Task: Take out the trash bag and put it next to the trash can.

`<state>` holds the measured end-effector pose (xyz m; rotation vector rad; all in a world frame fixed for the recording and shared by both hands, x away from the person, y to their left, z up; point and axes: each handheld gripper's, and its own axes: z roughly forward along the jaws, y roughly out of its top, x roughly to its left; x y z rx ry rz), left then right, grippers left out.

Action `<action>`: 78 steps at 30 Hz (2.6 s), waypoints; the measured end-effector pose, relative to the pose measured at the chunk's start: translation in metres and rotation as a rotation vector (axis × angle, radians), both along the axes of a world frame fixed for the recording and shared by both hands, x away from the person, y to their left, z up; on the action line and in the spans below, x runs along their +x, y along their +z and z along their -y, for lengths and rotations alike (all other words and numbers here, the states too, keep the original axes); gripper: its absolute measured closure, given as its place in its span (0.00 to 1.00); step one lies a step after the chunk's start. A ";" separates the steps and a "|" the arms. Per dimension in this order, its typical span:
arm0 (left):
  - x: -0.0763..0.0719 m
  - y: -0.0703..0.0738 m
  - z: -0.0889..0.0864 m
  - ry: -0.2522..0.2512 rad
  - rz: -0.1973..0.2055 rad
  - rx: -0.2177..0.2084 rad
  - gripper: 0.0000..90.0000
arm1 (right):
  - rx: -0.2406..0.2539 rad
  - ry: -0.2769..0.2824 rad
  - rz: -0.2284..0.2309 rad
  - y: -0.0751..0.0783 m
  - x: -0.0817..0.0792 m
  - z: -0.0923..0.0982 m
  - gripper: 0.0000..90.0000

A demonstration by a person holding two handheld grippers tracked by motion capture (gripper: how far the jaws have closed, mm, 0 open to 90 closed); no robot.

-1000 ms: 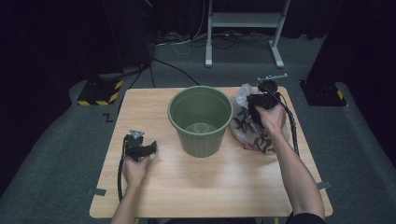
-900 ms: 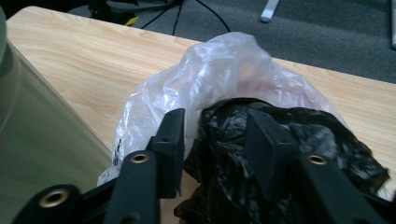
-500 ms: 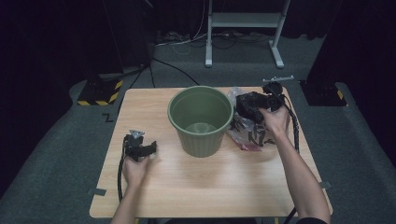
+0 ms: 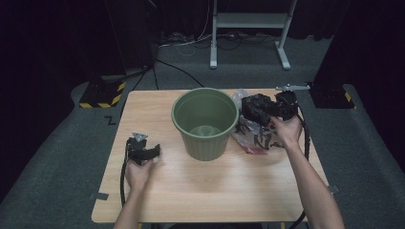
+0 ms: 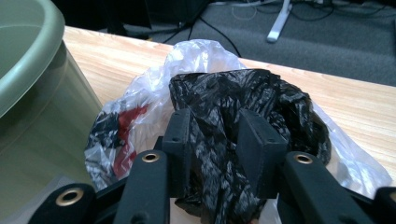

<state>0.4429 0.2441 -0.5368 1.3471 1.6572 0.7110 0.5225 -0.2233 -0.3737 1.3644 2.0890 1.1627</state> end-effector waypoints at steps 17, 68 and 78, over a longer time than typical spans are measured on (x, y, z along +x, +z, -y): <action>0.000 0.000 0.000 0.000 0.000 0.000 0.28 | 0.058 0.024 0.063 -0.012 -0.050 0.022 0.64; 0.000 0.000 0.000 0.001 0.001 -0.001 0.28 | 0.082 0.064 0.072 -0.100 -0.126 0.028 0.62; 0.000 0.000 0.000 0.001 0.001 -0.001 0.28 | 0.052 0.048 0.039 -0.114 -0.121 0.027 0.62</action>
